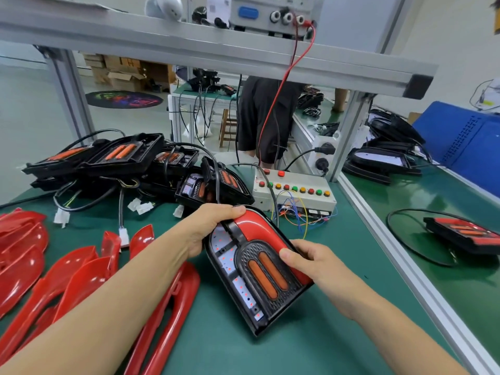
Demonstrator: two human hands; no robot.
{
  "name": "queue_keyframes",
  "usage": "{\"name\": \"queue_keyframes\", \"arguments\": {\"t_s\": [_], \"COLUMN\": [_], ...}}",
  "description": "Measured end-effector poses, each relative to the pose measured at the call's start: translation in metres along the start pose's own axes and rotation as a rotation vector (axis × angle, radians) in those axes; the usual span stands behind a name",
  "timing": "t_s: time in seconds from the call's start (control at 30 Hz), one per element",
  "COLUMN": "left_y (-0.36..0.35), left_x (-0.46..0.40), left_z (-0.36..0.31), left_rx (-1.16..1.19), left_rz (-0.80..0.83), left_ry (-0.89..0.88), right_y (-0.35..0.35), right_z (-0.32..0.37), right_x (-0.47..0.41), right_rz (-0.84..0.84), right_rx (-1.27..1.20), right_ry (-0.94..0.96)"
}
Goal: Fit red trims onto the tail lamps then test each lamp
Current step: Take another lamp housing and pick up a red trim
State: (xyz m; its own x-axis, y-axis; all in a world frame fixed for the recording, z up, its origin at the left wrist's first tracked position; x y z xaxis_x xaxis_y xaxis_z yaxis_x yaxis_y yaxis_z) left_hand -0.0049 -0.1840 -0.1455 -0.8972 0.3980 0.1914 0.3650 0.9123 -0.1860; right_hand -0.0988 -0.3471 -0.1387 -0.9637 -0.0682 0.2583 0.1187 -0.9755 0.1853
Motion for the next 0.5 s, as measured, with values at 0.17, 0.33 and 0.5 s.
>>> {"name": "queue_keyframes", "arguments": {"t_s": [0.17,0.33,0.5], "left_y": [0.002,0.003,0.001], "left_x": [0.005,0.007,0.008], "left_z": [0.011,0.000,-0.012], "left_rx": [0.101,-0.014,-0.047], "left_rz": [0.024,0.023,0.000], "left_ry": [0.056,-0.040,-0.110], "right_y": [-0.003,0.002,0.005], "right_z": [-0.002,0.000,0.001], "right_x": [0.000,0.000,0.000], "right_rz": [0.130,0.065,0.037], "right_rx": [-0.003,-0.010,-0.018], "right_ry": [-0.032,0.034,0.065]}}
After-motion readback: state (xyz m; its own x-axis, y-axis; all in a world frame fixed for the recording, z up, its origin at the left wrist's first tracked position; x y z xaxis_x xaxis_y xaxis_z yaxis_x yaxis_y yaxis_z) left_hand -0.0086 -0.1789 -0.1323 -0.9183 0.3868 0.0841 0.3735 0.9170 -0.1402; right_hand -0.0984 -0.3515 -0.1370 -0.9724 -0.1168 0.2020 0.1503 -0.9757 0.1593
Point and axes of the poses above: each hand's wrist, its own x-axis away from the middle knuckle, its own y-axis out of the back of the hand, z = x × y, the point moved 9 cm from there along -x, towards the middle knuckle, and after that the axes turned 5 degrees about -y, right-handed, at the moved point
